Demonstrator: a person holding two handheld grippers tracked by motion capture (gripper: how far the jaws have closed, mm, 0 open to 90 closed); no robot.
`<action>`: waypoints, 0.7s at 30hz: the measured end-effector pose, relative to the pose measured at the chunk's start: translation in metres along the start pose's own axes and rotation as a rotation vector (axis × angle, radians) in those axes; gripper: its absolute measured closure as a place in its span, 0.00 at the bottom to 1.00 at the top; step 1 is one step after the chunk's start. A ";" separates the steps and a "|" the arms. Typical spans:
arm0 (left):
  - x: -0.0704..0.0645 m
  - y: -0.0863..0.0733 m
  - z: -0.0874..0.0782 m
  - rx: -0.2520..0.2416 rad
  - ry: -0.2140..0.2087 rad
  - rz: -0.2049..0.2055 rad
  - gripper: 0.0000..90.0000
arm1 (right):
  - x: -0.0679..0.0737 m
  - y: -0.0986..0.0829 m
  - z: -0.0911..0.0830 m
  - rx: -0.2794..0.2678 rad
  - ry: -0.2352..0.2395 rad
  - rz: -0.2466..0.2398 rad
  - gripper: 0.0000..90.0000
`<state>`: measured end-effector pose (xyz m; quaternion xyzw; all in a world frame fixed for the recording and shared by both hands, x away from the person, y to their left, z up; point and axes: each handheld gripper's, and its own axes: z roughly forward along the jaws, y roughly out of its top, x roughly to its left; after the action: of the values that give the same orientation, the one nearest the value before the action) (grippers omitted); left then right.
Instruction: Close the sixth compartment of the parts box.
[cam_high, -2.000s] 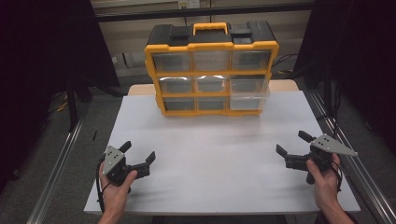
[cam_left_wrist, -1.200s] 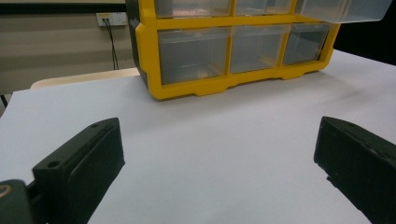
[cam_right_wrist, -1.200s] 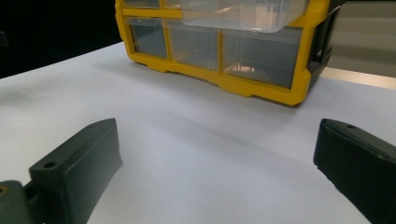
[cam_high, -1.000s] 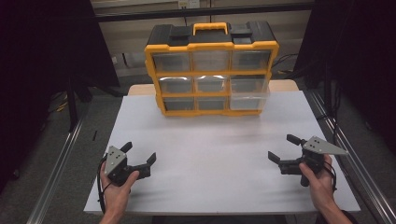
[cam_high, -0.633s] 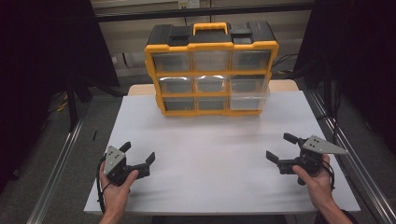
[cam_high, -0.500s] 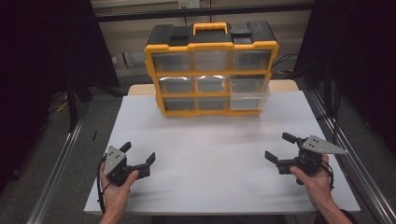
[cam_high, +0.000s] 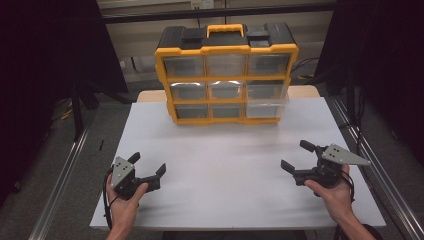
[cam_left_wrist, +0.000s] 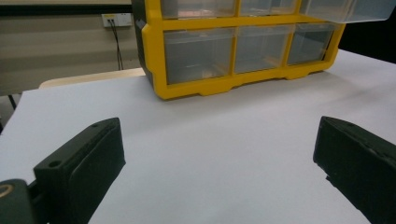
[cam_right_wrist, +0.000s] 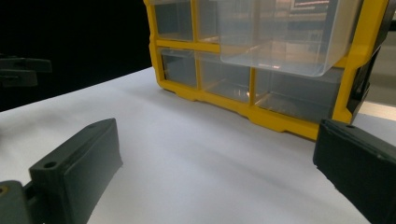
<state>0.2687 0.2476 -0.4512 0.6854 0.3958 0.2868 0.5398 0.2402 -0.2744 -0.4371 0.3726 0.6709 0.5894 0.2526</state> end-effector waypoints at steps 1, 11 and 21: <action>-0.001 0.000 -0.001 0.000 0.007 0.005 0.02 | 0.001 0.001 0.001 -0.011 -0.006 0.010 0.01; -0.001 0.001 -0.001 -0.003 -0.003 0.017 0.02 | 0.007 0.007 0.013 -0.003 0.045 0.002 0.04; -0.001 0.001 -0.002 -0.005 -0.004 0.022 0.02 | 0.012 0.017 0.024 -0.010 0.071 -0.011 0.09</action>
<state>0.2672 0.2479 -0.4495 0.6890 0.3865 0.2924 0.5389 0.2547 -0.2500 -0.4233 0.3463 0.6786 0.6041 0.2339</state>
